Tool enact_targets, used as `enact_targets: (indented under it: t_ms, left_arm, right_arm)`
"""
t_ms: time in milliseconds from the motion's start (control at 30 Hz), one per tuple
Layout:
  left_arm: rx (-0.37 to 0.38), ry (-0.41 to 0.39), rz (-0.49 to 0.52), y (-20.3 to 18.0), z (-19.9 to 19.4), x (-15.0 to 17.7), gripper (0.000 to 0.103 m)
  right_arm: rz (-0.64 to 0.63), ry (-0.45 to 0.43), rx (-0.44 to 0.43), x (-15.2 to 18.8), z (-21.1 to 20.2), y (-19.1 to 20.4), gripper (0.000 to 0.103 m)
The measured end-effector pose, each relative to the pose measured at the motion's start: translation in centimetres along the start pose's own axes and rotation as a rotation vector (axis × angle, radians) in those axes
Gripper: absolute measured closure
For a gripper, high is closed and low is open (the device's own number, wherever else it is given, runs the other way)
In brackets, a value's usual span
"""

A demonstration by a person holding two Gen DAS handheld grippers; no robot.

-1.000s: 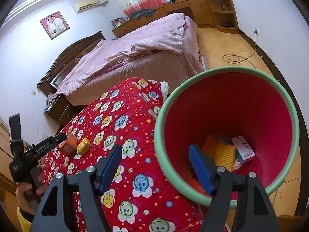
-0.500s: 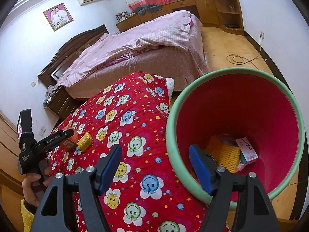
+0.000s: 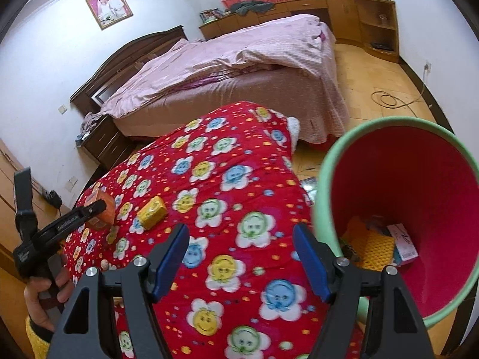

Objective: Collect trash
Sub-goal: 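Grasp the orange medicine box with the left tool while the right tool moves toward the yellow box, then grasp the small yellow food box with the right tool while the left tool holds the orange box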

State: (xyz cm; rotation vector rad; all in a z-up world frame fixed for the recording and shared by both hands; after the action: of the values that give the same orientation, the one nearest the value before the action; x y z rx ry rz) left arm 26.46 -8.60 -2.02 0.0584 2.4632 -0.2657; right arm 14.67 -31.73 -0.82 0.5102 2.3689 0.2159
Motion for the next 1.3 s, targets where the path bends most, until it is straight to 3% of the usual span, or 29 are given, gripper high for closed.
enact_targets:
  t_ms: [267, 633, 900, 967, 1067, 1300]
  left_arm:
    - [-0.108, -0.040, -0.026, 4.5, -0.5, 0.9, 0.052]
    - [-0.120, -0.067, -0.074, 7.3, -0.1, 1.5, 0.052]
    - [-0.112, -0.076, -0.071, 7.3, -0.2, 1.7, 0.052]
    - [-0.112, -0.077, -0.071, 7.3, -0.2, 1.7, 0.052]
    - [-0.113, -0.077, -0.071, 7.3, -0.2, 1.7, 0.052]
    - [-0.098, -0.083, -0.068, 7.0, -0.5, 1.7, 0.052]
  right_arm:
    - [-0.040, 0.030, -0.033, -0.3, 2.5, 3.9, 0.029]
    - [-0.185, 0.125, -0.029, 0.4, 8.2, 10.0, 0.029]
    - [-0.280, 0.122, -0.049, 0.1, 10.9, 12.5, 0.029]
    - [-0.291, 0.120, -0.043, 0.1, 11.3, 12.7, 0.032]
    - [-0.320, 0.102, -0.017, 0.2, 11.6, 13.0, 0.053]
    - [-0.309, 0.088, -0.059, 0.8, 10.4, 13.0, 0.053]
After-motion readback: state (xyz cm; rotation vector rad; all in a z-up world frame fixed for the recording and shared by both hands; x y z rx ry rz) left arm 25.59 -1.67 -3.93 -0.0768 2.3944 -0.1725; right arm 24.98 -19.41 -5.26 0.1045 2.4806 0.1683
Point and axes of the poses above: each gripper's, at about its wrist camera, not at the fingertips, and z roughly the way its jaws point, y to its left, x to its underside, the point moved 6 cm from there along z, roughly the way its jaws point, and after that the axes turned 3 degrees about -z, right-handed, at the moved point
